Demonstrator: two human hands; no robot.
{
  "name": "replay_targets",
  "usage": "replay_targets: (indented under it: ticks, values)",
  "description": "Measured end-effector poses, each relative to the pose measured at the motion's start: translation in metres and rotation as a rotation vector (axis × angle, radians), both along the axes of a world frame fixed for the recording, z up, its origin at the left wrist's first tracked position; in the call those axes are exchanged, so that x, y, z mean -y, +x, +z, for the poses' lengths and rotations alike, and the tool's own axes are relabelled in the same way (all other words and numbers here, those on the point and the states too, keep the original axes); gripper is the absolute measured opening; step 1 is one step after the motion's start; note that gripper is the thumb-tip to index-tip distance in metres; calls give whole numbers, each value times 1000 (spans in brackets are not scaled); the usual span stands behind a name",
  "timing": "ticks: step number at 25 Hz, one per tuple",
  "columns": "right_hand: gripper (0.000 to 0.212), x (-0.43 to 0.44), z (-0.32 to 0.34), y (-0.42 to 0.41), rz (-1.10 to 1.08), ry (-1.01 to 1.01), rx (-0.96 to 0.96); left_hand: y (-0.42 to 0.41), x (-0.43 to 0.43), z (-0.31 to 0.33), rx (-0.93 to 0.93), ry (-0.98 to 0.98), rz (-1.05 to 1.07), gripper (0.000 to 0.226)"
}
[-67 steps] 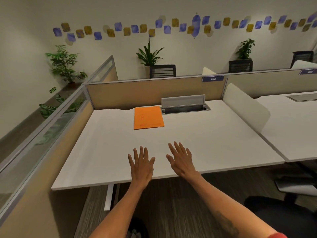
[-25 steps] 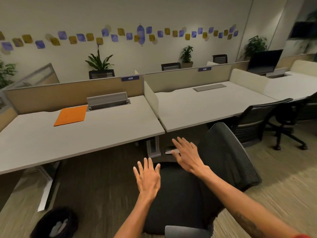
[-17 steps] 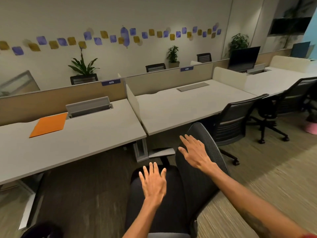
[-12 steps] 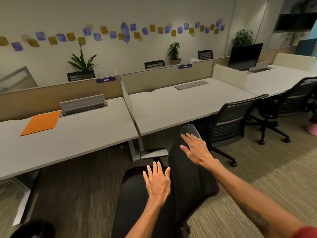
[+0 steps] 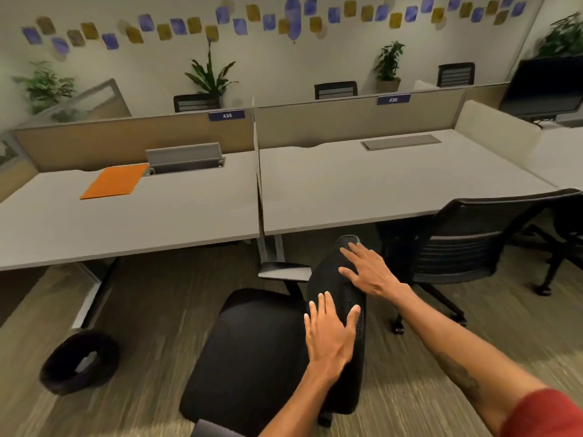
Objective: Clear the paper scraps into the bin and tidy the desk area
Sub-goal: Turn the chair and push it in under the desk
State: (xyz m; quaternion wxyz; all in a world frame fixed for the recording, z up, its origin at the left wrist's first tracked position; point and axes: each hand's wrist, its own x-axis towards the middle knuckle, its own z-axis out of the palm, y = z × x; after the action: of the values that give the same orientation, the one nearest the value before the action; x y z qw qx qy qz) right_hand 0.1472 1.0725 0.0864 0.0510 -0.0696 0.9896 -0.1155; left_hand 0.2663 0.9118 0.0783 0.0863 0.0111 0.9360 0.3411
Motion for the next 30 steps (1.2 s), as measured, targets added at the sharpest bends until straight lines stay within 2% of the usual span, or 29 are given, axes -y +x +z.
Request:
replay_targets:
  ticks: [6, 9, 12, 15, 23, 30]
  values:
    - [65, -17, -18, -41, 207, 70, 70, -8, -35, -9, 81, -5, -4, 113]
    - [55, -17, -29, -48, 281, 89, 19, -9, -38, -18, 144, -37, -23, 111]
    - [40, -14, -35, -51, 292, -4, -28, -7, -38, -21, 193, 33, 41, 103]
    - [33, -7, -38, -52, 288, -65, -52, -8, -32, -24, 210, 64, 55, 99]
    - [59, 16, -44, -54, 277, -105, -88, -9, -5, -28, 207, 102, 56, 96]
    - [67, 63, -44, -47, 305, -116, -114, -5, 43, -32, 163, 103, 84, 96]
